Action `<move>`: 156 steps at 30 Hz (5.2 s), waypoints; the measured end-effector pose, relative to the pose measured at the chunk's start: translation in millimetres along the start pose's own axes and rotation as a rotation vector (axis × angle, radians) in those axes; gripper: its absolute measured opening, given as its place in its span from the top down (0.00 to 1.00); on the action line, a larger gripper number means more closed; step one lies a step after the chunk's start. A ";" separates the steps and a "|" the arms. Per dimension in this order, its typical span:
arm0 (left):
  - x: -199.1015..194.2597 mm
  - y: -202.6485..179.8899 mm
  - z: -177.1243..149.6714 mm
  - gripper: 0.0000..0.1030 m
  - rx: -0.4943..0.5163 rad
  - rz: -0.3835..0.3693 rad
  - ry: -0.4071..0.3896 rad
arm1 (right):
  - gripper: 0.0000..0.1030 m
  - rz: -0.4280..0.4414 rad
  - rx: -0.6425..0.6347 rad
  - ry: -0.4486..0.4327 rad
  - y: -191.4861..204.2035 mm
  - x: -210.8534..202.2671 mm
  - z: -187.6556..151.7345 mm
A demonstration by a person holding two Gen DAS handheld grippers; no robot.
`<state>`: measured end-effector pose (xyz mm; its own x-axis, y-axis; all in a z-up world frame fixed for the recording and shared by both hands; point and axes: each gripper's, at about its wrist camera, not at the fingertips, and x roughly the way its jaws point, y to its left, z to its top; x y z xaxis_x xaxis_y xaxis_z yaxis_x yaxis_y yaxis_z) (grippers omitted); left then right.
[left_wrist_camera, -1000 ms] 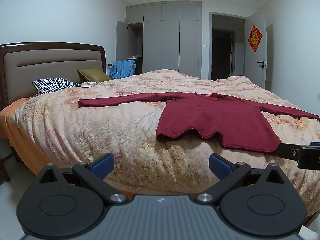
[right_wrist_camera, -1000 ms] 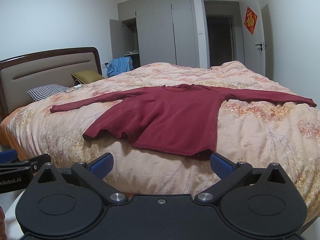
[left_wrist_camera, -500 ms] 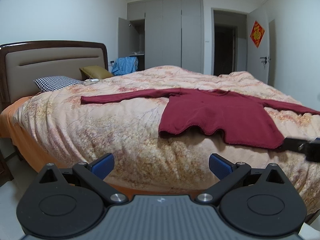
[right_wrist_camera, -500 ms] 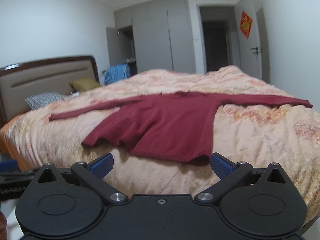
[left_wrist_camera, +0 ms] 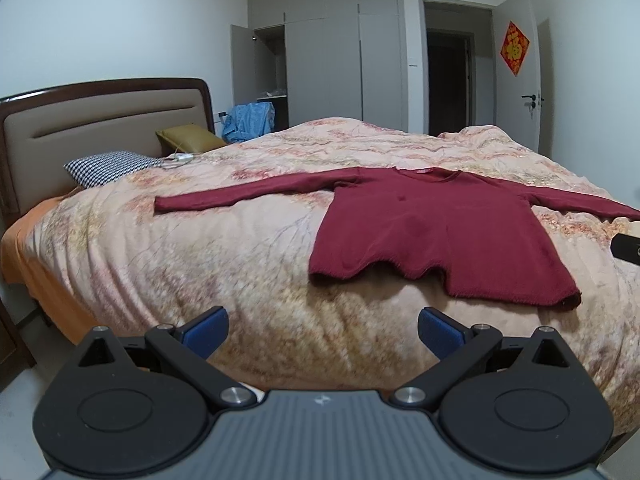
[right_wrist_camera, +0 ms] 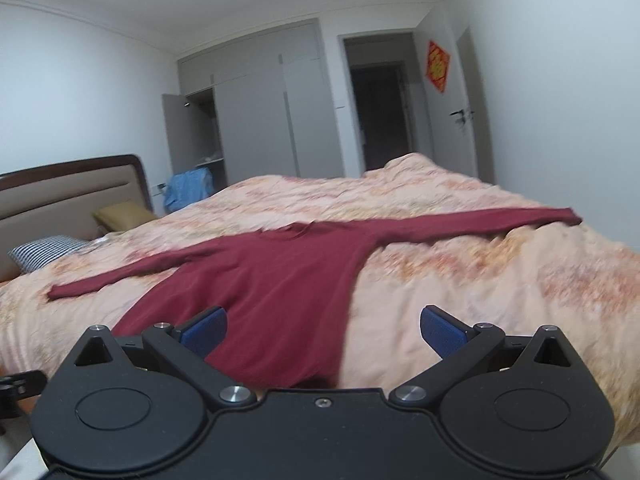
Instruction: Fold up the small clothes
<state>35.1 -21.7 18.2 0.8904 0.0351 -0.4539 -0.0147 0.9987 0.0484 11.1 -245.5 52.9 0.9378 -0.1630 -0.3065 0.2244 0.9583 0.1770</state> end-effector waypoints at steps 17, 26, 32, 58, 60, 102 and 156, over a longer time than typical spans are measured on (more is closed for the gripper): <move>107.3 -53.3 77.9 0.00 0.067 -0.042 0.072 | 0.00 -0.138 0.041 0.099 -89.5 119.4 18.6; 196.4 -110.1 115.1 0.00 0.132 -0.139 0.091 | 0.00 -0.224 0.079 0.087 -170.8 188.8 47.1; 254.9 -135.2 129.0 0.00 0.141 -0.189 0.075 | 0.00 -0.326 0.227 0.066 -250.1 228.0 77.6; 319.7 -108.3 146.8 0.00 0.053 -0.311 0.256 | 0.93 -0.630 0.417 0.059 -370.8 319.4 105.7; 319.2 -102.0 150.6 0.00 0.039 -0.321 0.252 | 0.94 -0.621 0.366 0.033 -358.4 318.2 114.7; 326.3 20.4 166.7 0.00 -0.138 -0.161 0.125 | 0.28 0.348 -0.641 0.157 121.7 384.0 58.7; 373.3 2.5 137.7 0.00 -0.260 -0.169 0.077 | 0.00 -0.236 0.016 0.164 -113.8 329.0 19.6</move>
<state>430.0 -11.1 -28.6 0.8534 -0.1390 -0.5024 0.0059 0.9663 -0.2574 299.3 -412.7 -49.7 0.8043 -0.3393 -0.4879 0.4365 0.8944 0.0975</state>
